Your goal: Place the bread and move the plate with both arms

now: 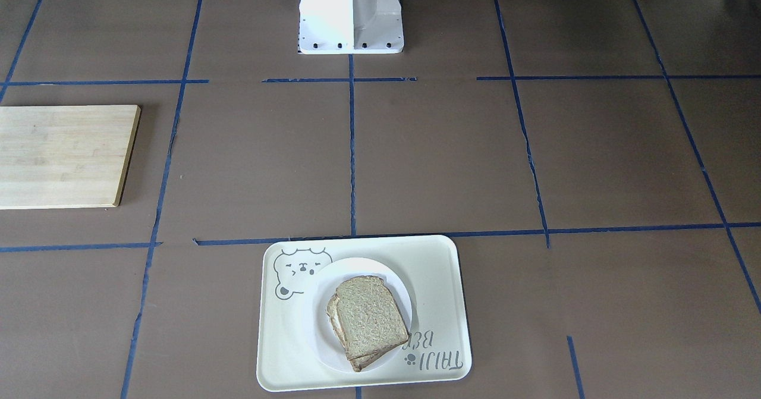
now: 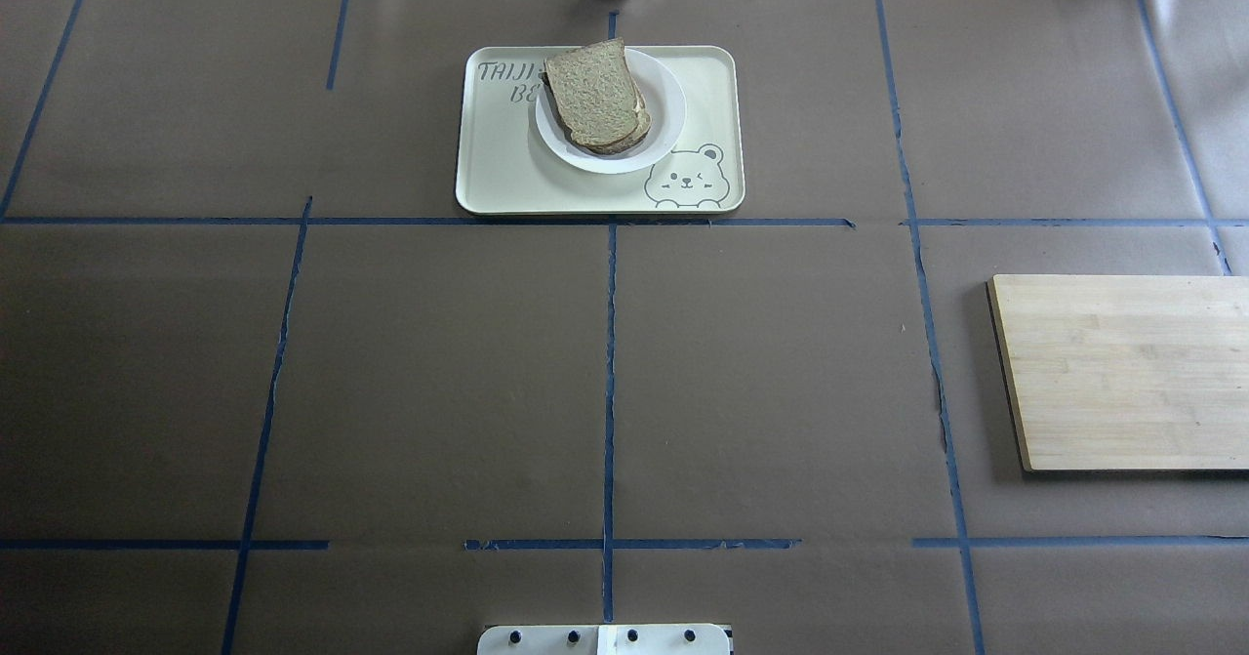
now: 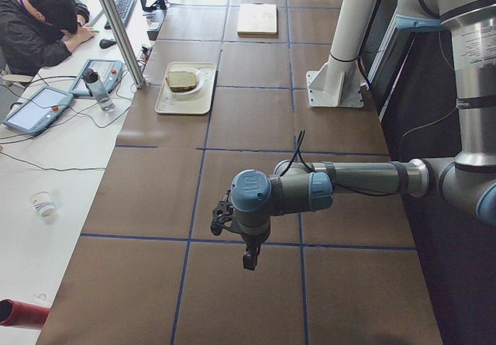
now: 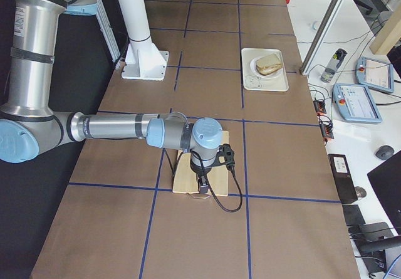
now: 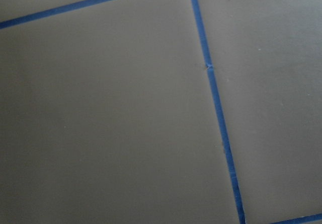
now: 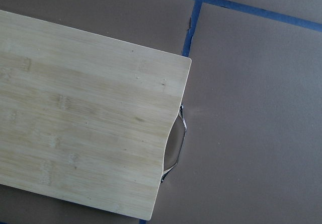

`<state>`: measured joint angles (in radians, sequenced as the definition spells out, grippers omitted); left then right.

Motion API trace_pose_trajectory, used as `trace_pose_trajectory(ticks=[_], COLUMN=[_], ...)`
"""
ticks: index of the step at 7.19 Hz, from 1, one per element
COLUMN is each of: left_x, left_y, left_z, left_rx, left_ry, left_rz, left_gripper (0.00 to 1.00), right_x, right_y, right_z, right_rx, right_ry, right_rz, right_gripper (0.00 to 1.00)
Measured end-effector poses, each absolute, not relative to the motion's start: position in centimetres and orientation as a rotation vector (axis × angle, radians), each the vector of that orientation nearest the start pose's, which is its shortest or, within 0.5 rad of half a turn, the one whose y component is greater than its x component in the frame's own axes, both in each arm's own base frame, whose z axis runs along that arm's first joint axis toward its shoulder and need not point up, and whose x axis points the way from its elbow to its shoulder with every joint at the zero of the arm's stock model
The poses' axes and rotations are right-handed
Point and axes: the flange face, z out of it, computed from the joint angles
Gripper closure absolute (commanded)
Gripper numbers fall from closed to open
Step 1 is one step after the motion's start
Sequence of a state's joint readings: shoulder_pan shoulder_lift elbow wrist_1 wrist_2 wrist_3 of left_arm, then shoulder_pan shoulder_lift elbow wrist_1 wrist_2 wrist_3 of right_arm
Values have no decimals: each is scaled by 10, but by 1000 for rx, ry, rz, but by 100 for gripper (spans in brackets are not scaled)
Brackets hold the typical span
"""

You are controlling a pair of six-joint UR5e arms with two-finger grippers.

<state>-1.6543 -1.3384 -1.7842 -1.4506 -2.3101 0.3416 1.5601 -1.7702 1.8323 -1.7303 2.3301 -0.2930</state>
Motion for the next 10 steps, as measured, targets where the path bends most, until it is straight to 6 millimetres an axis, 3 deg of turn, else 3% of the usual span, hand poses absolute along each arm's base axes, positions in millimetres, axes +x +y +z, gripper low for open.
trace_pose_trajectory(ticks=[3,10], left_x=[-100,-99], left_y=[-381,-386], left_z=[662,647], left_rx=[-5,27], left_ry=[745,739], left_rz=[71,81], left_gripper=[0,0], right_x=[60,60], right_y=[-400,-399], right_z=[637,637], right_rx=[13,13], right_ry=[-767,-768], right_rz=[-251,-251], right_gripper=[0,0])
